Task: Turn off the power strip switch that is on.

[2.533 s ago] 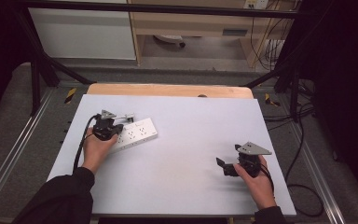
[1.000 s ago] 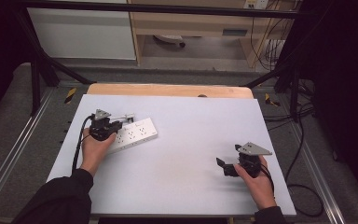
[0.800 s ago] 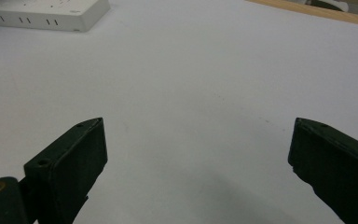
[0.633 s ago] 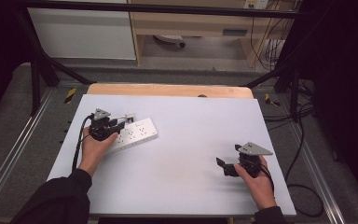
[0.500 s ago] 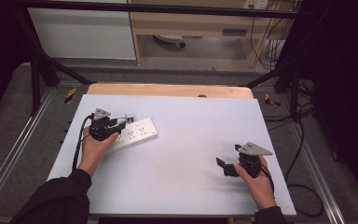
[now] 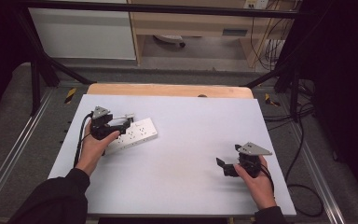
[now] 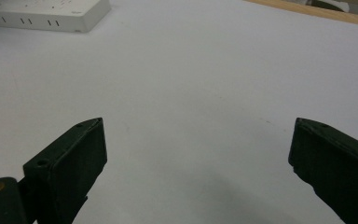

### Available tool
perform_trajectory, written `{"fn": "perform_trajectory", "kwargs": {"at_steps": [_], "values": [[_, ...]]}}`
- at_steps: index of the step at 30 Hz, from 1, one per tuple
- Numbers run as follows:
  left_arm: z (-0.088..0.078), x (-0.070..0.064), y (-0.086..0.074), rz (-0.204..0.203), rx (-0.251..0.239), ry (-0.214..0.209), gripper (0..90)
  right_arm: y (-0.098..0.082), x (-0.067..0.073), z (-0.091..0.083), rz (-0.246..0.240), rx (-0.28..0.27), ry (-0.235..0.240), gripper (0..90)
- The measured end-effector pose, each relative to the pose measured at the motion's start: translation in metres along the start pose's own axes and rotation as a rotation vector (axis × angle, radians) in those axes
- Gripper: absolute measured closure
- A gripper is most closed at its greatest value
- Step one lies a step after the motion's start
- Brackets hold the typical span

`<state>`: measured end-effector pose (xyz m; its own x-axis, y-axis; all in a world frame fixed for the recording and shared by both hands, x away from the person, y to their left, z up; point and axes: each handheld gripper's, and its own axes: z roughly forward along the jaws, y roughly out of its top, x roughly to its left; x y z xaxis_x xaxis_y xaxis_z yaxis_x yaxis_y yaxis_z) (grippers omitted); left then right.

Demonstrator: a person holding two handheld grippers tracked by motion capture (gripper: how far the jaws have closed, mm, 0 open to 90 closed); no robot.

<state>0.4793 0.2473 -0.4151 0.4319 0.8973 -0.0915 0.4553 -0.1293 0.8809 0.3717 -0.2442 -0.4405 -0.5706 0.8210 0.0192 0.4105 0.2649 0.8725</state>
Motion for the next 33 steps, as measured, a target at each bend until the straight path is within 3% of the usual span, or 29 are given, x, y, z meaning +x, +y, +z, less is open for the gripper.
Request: {"fn": "perform_trajectory", "kwargs": {"at_steps": [8,17,22,29,33], "values": [[-0.003,-0.007,0.006,-0.001,-0.054,-0.018,8.9,0.0,0.0,0.0,0.0,-0.001,0.001,4.7],[-0.005,-0.012,0.011,-0.022,-0.068,-0.04,7.2,0.001,0.0,0.0,0.005,-0.004,0.006,3.5],[-0.011,-0.013,0.016,-0.029,-0.113,-0.055,7.2,0.001,0.0,0.0,0.005,-0.008,0.008,3.4],[-0.022,-0.014,0.021,-0.024,-0.136,-0.067,6.3,0.001,0.001,0.0,0.003,-0.008,0.014,3.2],[-0.028,-0.013,0.023,-0.062,-0.148,-0.085,6.1,0.001,0.0,-0.001,0.009,-0.011,0.008,3.1]]}}
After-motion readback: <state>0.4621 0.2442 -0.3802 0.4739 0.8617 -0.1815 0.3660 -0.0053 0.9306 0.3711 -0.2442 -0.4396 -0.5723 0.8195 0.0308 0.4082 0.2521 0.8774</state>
